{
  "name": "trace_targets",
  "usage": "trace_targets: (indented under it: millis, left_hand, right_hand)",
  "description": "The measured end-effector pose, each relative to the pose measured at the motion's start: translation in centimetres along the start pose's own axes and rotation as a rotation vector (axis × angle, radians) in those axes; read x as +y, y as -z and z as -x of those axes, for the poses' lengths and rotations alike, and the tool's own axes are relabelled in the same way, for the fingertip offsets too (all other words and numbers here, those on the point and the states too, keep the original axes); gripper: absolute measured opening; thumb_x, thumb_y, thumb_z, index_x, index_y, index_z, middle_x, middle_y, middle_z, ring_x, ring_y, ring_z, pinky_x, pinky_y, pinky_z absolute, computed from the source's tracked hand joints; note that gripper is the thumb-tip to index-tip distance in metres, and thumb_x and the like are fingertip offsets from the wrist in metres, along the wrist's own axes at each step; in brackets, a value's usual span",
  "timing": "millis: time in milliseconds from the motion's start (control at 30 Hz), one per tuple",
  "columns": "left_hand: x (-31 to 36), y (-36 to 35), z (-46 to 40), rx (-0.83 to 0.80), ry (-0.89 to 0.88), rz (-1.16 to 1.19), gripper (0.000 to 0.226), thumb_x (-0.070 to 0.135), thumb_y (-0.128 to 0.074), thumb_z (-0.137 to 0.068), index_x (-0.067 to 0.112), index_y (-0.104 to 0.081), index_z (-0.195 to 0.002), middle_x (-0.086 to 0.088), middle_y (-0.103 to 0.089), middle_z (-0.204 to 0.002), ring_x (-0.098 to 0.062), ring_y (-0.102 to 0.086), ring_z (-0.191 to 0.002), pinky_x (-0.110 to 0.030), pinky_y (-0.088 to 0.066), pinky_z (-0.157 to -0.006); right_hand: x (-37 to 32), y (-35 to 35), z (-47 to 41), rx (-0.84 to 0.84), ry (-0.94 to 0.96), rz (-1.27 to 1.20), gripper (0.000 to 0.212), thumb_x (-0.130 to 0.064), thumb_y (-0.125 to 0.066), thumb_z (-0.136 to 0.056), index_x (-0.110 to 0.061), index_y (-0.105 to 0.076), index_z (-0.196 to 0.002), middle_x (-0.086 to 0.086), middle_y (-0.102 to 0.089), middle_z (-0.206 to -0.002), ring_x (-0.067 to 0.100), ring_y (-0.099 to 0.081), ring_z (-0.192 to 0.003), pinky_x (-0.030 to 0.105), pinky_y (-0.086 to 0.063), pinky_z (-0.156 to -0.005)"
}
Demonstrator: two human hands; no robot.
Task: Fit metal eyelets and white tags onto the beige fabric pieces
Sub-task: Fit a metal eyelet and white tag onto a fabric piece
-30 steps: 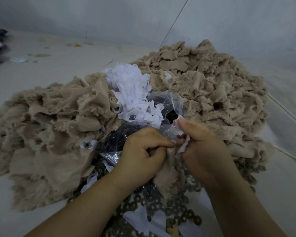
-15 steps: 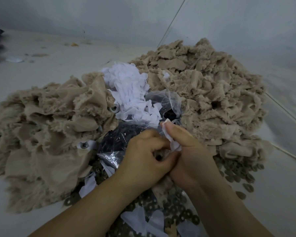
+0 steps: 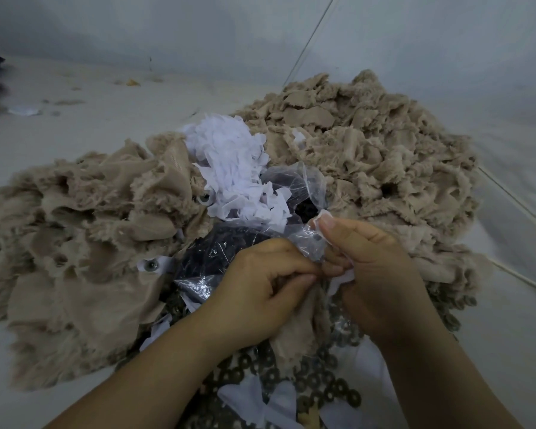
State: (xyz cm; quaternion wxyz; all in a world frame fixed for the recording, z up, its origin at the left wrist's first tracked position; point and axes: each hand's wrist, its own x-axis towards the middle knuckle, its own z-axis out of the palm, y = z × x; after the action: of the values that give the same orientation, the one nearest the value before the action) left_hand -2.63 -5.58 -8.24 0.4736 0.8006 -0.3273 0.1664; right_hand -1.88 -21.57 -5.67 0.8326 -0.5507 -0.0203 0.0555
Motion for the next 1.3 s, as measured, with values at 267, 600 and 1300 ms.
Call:
trace_targets:
  millis: [267, 600, 1300]
  left_hand:
    - [-0.3, 0.3, 0.1, 0.093, 0.017, 0.012, 0.024, -0.005, -0.057, -0.087, 0.003, -0.075, -0.102, -0.007, -0.070, -0.097, -0.014, -0.066, -0.092, -0.031, -0.053, -0.081]
    - [-0.5, 0.5, 0.1, 0.104, 0.108, 0.166, 0.022, 0.020, -0.063, -0.089, 0.021, -0.072, -0.110, 0.010, -0.072, -0.102, -0.007, -0.068, -0.097, -0.025, -0.054, -0.084]
    - [-0.8, 0.5, -0.1, 0.092, 0.133, 0.082, 0.009, 0.008, -0.069, -0.084, 0.008, -0.078, -0.085, 0.004, -0.071, -0.080, -0.010, -0.066, -0.078, -0.024, -0.052, -0.072]
  right_hand:
    - [-0.9, -0.4, 0.6, -0.149, -0.111, -0.019, 0.024, -0.031, -0.072, -0.072, -0.009, -0.080, -0.078, -0.008, -0.055, -0.053, 0.003, -0.045, -0.046, 0.015, -0.038, -0.044]
    - [-1.8, 0.6, 0.9, -0.112, 0.184, 0.811, 0.028, -0.046, -0.082, -0.060, -0.020, -0.076, -0.069, 0.003, -0.072, -0.064, 0.018, -0.065, -0.055, 0.029, -0.053, -0.052]
    - [-2.4, 1.8, 0.3, -0.166, 0.287, 1.051, 0.028, -0.041, -0.088, -0.059, -0.021, -0.069, -0.063, -0.004, -0.064, -0.060, -0.001, -0.051, -0.048, 0.011, -0.038, -0.044]
